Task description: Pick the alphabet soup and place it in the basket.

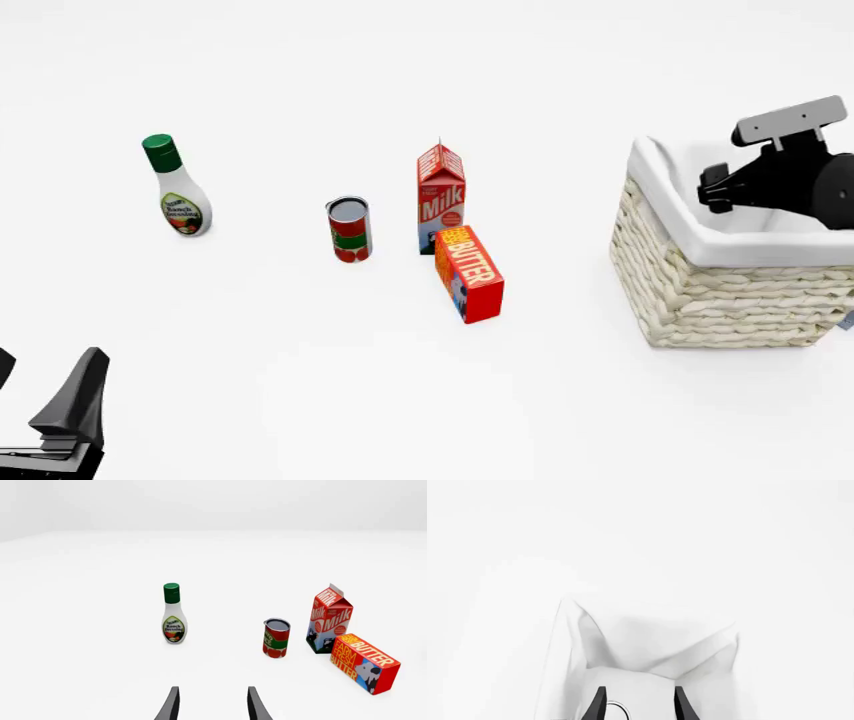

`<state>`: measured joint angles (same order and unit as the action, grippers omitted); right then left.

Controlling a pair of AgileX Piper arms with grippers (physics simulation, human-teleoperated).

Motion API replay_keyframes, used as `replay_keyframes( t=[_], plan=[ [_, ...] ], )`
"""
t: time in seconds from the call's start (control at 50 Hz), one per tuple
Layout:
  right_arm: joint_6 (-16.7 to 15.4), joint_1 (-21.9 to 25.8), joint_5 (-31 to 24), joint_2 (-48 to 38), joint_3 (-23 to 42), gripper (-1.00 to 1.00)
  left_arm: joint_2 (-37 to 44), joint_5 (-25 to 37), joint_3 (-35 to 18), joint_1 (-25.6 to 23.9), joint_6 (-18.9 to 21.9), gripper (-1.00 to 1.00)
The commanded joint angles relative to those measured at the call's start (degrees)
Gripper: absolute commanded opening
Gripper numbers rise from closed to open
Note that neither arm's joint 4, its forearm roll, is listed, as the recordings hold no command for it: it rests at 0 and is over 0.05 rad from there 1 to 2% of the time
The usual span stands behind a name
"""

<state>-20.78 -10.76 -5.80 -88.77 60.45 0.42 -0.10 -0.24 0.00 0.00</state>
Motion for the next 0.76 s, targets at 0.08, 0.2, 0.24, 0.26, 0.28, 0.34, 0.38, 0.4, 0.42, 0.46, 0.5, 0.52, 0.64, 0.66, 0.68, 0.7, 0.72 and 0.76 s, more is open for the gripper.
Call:
replay_keyframes(
  t=[0.08,0.2,0.24,0.26,0.28,0.34,0.38,0.4,0.42,0.46,0.5,0.52,0.64,0.66,0.68,0.7,0.72,0.76],
  plan=[
    [0.3,0.6,-1.0,2.5,0.2,1.0,0.0,0.0,0.0,0.0,0.0,1.0],
    [0.2,0.9,-2.1,5.0,0.3,1.0,0.0,0.0,0.0,0.0,0.0,1.0],
    [0.2,1.0,-2.6,6.1,0.3,1.0,0.0,0.0,0.0,0.0,0.0,1.0],
    [0.2,1.0,-2.8,6.8,0.3,1.0,0.0,0.0,0.0,0.0,0.0,1.0],
    [0.2,1.1,-3.3,8.0,0.1,1.0,0.0,0.0,0.0,0.0,0.0,1.0],
    [0.1,1.3,-3.8,9.8,-0.3,1.0,0.0,0.0,0.0,0.0,0.0,1.0],
    [0.2,1.3,-4.0,10.9,-0.5,1.0,0.0,0.0,0.0,0.0,0.0,1.0],
    [0.3,1.5,-4.6,12.6,-0.6,1.0,0.0,0.0,0.0,0.0,0.0,1.0],
    [0.3,1.5,-4.6,12.6,-0.6,1.0,0.0,0.0,0.0,0.0,0.0,1.0],
    [0.3,1.9,-5.1,14.7,-0.6,1.0,0.0,0.0,0.0,0.0,0.0,1.0],
    [0.4,2.2,-5.7,16.9,-0.5,1.0,0.0,0.0,0.0,0.0,0.0,1.0],
    [0.6,2.3,-5.8,17.6,-0.5,1.0,0.0,0.0,0.0,0.0,0.0,1.0],
    [1.4,4.1,-7.4,24.3,-1.2,1.0,0.0,0.0,0.0,0.0,0.0,1.0],
    [1.3,4.5,-7.6,25.9,-2.0,1.0,0.0,0.0,0.0,0.0,0.0,1.0],
    [1.4,4.7,-7.5,26.9,-2.4,1.0,0.0,0.0,0.0,0.0,0.0,1.0],
    [1.4,4.7,-7.5,26.9,-2.4,1.0,0.0,0.0,0.0,0.0,0.0,1.0],
    [2.3,6.1,-7.7,29.5,-3.4,1.0,0.0,0.0,0.0,0.0,0.0,1.0],
    [2.3,5.9,-7.6,30.8,-4.1,1.0,0.0,0.0,0.0,0.0,0.0,1.0]
  ],
)
